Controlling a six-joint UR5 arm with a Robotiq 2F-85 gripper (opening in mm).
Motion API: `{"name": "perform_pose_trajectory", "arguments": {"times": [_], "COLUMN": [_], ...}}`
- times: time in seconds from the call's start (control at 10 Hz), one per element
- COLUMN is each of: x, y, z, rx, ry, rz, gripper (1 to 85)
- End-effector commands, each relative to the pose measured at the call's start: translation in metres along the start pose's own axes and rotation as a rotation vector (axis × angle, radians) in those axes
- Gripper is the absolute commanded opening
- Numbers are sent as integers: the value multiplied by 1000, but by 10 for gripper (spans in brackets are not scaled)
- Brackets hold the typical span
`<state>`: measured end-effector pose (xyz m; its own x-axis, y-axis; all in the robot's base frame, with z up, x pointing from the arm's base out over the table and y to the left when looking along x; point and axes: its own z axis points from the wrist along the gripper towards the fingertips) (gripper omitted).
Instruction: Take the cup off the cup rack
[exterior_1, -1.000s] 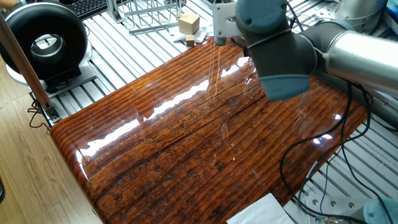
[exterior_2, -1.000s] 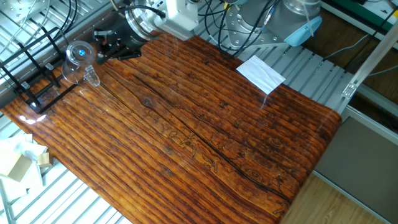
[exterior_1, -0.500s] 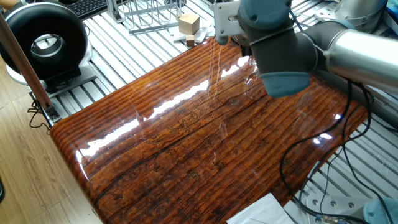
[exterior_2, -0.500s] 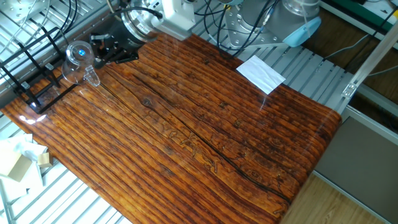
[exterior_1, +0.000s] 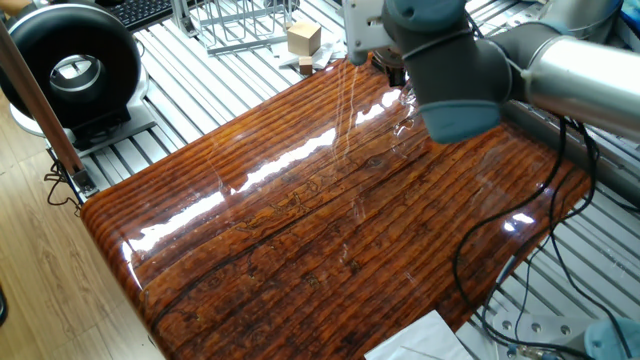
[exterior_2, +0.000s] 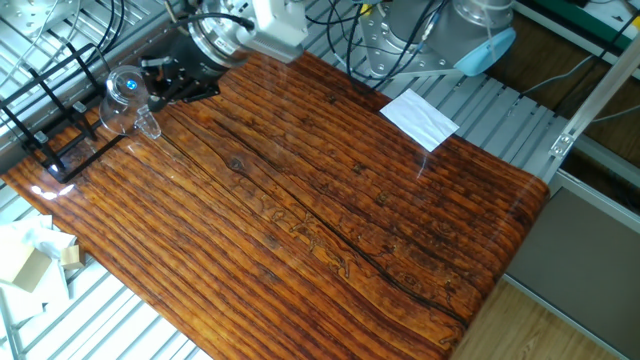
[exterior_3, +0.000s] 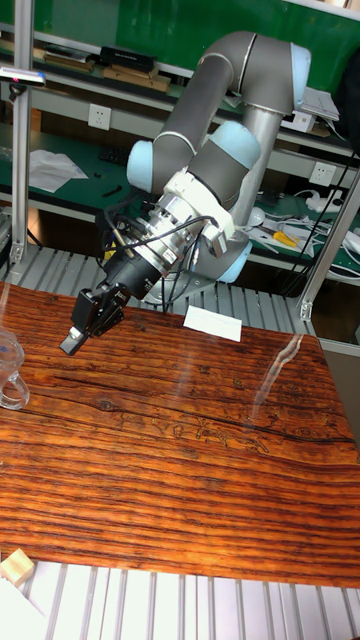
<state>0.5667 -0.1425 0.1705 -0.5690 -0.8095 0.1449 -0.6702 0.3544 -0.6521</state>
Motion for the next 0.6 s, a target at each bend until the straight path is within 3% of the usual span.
{"name": "perform_pose_trajectory", "arguments": {"times": [0.0,0.1,0.2,0.3,0.4,0.5], "x": [-5,-7,-9,-5,0,0], "y": [0,2,8,8,13,16], "z": [0,-4,-8,-8,-9,-11], "rx": [-23,-43,-89,-96,-129,-172], "ry": [-25,-36,-48,-43,-42,-73], "rz": [-8,-23,-38,-52,-52,-69], "gripper": [10,10,10,10,23,103]}}
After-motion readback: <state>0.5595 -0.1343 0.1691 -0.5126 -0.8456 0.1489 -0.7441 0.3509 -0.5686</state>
